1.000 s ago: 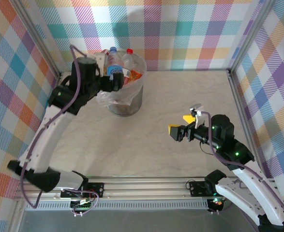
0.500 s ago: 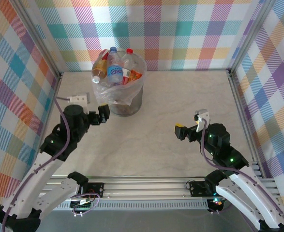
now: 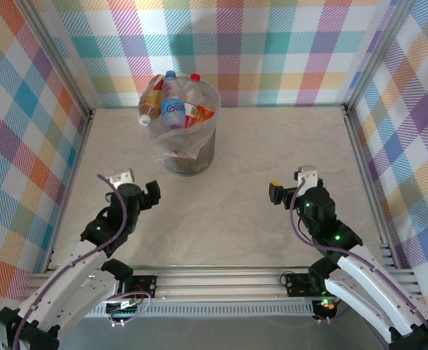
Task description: Put the plastic bottles in the bin
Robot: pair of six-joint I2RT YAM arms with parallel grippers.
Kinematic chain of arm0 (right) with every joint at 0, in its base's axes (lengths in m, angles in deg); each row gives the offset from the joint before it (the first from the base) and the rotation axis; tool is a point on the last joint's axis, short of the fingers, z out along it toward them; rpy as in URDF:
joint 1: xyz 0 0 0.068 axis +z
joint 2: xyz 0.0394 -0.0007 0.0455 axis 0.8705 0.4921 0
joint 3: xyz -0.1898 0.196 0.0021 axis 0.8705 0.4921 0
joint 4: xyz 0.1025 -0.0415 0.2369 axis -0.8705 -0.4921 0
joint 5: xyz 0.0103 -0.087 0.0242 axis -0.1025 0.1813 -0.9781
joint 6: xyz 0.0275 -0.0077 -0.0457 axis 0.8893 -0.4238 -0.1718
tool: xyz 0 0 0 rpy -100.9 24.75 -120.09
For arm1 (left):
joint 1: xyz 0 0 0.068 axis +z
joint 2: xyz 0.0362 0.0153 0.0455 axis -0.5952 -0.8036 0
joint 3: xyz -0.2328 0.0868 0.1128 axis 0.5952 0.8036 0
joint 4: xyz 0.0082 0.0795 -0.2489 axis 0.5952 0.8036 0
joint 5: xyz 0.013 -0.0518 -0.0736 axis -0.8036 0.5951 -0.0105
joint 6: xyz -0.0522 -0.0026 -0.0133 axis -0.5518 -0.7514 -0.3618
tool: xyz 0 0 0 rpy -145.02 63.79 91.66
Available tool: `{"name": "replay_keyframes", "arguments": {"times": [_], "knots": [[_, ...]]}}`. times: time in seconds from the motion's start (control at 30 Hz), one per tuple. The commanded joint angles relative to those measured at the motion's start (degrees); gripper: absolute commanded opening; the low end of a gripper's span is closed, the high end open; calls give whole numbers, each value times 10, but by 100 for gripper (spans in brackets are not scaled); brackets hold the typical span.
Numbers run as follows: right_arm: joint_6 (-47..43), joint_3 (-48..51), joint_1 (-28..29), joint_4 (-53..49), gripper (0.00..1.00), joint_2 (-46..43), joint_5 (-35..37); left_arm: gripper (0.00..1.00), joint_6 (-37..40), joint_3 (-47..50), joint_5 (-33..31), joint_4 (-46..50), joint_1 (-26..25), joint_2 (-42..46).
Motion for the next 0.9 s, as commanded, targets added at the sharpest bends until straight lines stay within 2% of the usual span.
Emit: {"name": "replay_keyframes", "arguments": {"times": [0.0,0.13,0.33,0.43,0.6,0.7,0.87], "knots": [[-21,7,-13,48,100,23,39,100,10,19,-55,-60,9,-13],[-33,29,-49,88,100,49,41,100,52,36,-31,-110,46,-29],[-29,61,-134,162,100,117,-2,100,123,93,11,-256,98,-62],[-42,90,-167,252,100,168,-27,100,141,110,48,-324,132,-93],[-67,118,-212,442,100,295,-75,100,169,122,98,-467,168,-199],[-102,113,-221,503,100,342,-105,100,182,126,116,-551,179,-272],[-88,113,-255,584,100,399,-161,100,205,131,139,-652,198,-362]]}}
